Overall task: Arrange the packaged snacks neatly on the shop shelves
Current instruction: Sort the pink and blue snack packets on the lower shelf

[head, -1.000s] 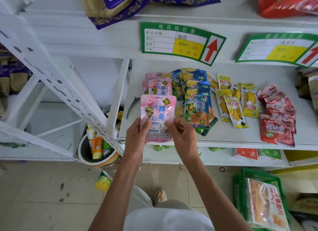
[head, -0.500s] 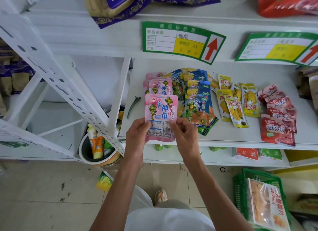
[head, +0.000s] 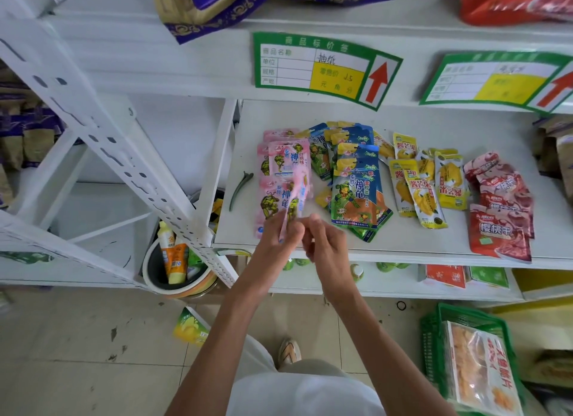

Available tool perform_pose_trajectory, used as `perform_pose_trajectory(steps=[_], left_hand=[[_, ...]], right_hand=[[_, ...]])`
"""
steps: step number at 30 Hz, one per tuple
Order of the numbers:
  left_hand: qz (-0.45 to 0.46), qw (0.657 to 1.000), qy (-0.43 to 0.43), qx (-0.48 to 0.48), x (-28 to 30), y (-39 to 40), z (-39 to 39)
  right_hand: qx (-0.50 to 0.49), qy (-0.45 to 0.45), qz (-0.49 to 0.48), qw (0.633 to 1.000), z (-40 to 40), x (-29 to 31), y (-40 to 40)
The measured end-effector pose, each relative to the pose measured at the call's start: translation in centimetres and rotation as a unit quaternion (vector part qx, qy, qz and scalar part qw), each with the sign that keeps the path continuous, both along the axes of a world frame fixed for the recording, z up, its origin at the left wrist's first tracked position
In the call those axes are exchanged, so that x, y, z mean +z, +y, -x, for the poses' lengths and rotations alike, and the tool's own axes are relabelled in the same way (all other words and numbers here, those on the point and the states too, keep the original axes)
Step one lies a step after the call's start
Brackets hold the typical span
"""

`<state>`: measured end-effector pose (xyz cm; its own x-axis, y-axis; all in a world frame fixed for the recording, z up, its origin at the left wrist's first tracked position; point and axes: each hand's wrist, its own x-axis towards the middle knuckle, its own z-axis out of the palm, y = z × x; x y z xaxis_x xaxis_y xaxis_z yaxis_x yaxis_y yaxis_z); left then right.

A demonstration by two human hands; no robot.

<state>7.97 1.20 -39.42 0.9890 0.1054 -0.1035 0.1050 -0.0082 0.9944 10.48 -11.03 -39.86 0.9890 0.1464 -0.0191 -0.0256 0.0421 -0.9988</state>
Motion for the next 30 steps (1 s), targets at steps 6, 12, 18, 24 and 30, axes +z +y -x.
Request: perform_pose_trajectory(steps=[6, 12, 18, 24, 30], left_hand=[[-0.016, 0.996, 0.057, 0.070, -1.4, 1.8, 0.5], [-0.123, 0.987, 0.037, 0.099, -4.7, 4.4, -1.3], [-0.360, 0.920, -0.003, 0.152, -6.6, 6.1, -2.8], [-0.376, 0.920, -0.008, 0.111, -7.5, 6.4, -2.3], [-0.352, 0.931, -0.012, 0.097, -7.5, 6.8, -2.2]], right_hand=[[0.034, 0.009, 0.110, 0.993, -0.6, -1.8, 0.2], [-0.017, 0.014, 0.360, 0.932, -3.1, -3.7, 1.1], [-0.014, 0.013, 0.470, 0.882, -4.6, -4.0, 3.0], [0.040, 0.080, 0.472, 0.877, -5.9, -3.8, 3.2], [0.089, 0.119, 0.415, 0.897, -7.3, -4.1, 2.9]])
